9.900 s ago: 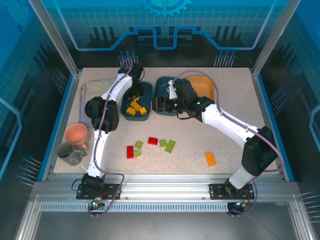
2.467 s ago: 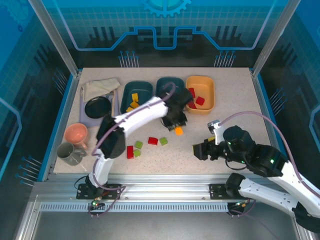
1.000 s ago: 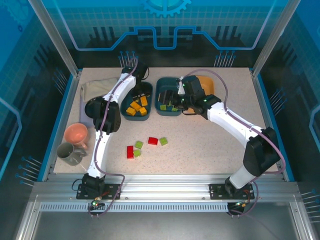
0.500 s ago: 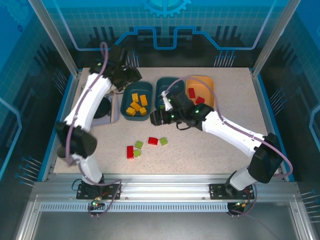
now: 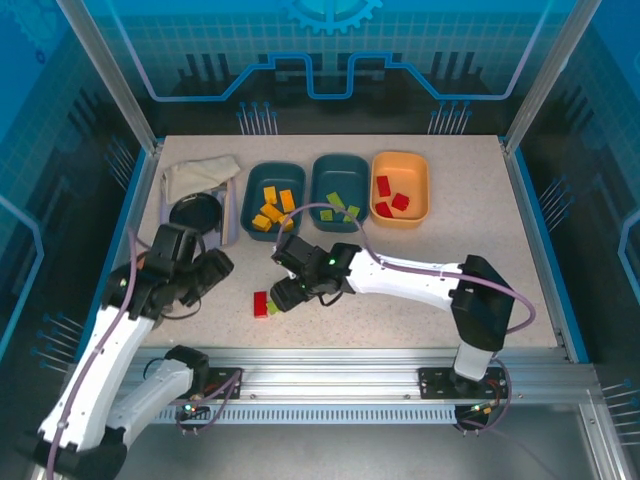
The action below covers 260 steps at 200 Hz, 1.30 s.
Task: Sort the legos into containers by color
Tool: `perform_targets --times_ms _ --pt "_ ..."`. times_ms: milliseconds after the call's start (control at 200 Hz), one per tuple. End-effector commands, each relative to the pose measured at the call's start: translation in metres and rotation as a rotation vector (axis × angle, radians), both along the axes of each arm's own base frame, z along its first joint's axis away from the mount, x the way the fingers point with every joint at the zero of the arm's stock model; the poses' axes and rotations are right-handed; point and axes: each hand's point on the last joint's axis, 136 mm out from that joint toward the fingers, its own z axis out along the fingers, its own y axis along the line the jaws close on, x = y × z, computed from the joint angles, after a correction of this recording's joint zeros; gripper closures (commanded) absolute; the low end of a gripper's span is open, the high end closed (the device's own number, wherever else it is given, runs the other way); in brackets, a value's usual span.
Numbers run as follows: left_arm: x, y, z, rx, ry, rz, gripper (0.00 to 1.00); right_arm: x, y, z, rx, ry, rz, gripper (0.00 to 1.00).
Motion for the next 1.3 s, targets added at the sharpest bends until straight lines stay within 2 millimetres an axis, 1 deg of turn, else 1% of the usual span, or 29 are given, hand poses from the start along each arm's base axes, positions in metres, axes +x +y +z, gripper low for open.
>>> perform_targets --times_ms 0,95,165,290,350,515,635,780,945,1100,1195,1295 --pt "-0.021 -0.014 -0.010 -0.100 0.036 -0.036 0.29 0.018 -0.002 -0.004 -0.110 -0.022 0.077 0.27" --pt "-0.027 -0.018 -0.009 -0.128 0.008 -0.068 0.29 0.020 -0.005 -0.019 -0.211 -0.065 0.259 0.24" --pt "-0.028 -0.021 -0.004 -0.144 -0.015 -0.086 0.29 0.028 -0.010 -0.026 -0.257 -0.077 0.321 0.22" --pt "-0.028 -0.025 0.003 -0.170 -0.042 -0.095 0.29 0.046 -0.023 -0.040 -0.321 -0.030 0.346 0.18" --pt "-0.028 -0.026 0.007 -0.181 -0.056 -0.102 0.29 0.052 -0.026 -0.046 -0.350 -0.030 0.366 0.17" --pt "-0.029 -0.027 0.012 -0.180 -0.062 -0.110 0.29 0.057 -0.023 -0.063 -0.358 0.019 0.387 0.16" --pt "-0.028 -0.027 0.015 -0.177 -0.061 -0.113 0.28 0.060 -0.027 -0.078 -0.385 0.049 0.369 0.17" --pt "-0.025 -0.028 0.016 -0.182 -0.064 -0.115 0.28 0.062 -0.028 -0.088 -0.391 0.071 0.358 0.26" --pt "-0.019 -0.032 0.016 -0.194 -0.066 -0.120 0.28 0.069 -0.035 -0.096 -0.428 0.068 0.333 0.44" --pt "-0.014 -0.038 0.017 -0.214 -0.083 -0.143 0.28 0.072 -0.034 -0.099 -0.429 0.058 0.332 0.58" --pt "-0.013 -0.040 0.017 -0.227 -0.084 -0.148 0.28 0.076 -0.030 -0.091 -0.405 0.037 0.319 0.65" --pt "-0.010 -0.044 0.018 -0.244 -0.087 -0.152 0.28 0.087 -0.030 -0.068 -0.367 -0.007 0.275 0.68"
